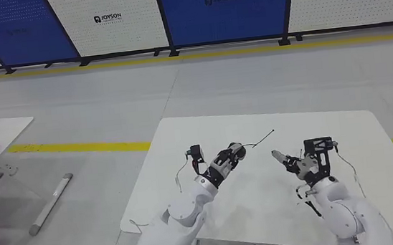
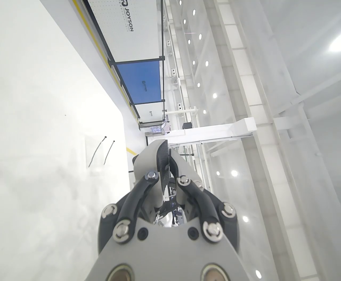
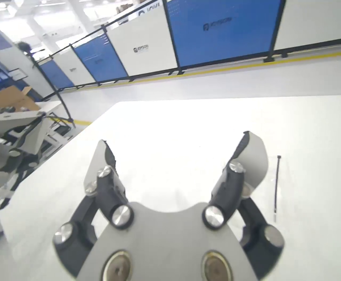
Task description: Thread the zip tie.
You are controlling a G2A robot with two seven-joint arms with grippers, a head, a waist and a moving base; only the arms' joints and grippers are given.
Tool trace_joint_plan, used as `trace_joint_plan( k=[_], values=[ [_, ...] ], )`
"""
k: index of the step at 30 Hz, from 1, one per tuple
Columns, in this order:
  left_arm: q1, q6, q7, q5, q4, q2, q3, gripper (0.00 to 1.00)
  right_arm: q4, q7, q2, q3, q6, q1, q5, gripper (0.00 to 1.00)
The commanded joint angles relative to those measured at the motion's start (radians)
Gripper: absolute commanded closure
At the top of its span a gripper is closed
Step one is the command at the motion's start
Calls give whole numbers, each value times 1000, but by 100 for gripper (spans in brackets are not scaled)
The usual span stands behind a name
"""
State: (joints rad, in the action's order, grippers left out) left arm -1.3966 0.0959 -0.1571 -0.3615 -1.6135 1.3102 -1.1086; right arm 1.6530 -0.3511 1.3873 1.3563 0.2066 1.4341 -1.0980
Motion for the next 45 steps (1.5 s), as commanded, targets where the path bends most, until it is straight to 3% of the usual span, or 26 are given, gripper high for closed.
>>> trace_joint_plan(
  k=[1,9,11,20,21,22,23,28,45],
  values=[
    [2,-1,-5,-9,0,1,3,100,-13,-38,-3,-8,30,-23,-11,0],
    [2,-1,-5,-9,0,1,3,100,-13,-38,-3,-8,30,-23,-11,0],
    [1,-2,-5,-10,0,1,4,100,-24,-47,-2,-21,48,-21,13,0],
    [14,-8,-7,-19,8,5,27,100,-83,-28,3,-77,33,-63,62,0],
    [15,-6,-5,-19,9,6,28,100,-87,-27,3,-82,32,-66,67,2],
    [17,-4,-1,-19,10,6,29,100,-89,-25,3,-87,31,-68,73,35],
    [18,-1,5,-16,12,7,31,100,-92,-24,4,-92,31,-70,77,51],
    [28,-1,17,4,22,10,46,100,-97,-12,3,-100,35,-74,103,60],
    [57,-12,52,30,64,19,77,100,-85,-21,-9,-110,55,-76,126,60]
  ],
)
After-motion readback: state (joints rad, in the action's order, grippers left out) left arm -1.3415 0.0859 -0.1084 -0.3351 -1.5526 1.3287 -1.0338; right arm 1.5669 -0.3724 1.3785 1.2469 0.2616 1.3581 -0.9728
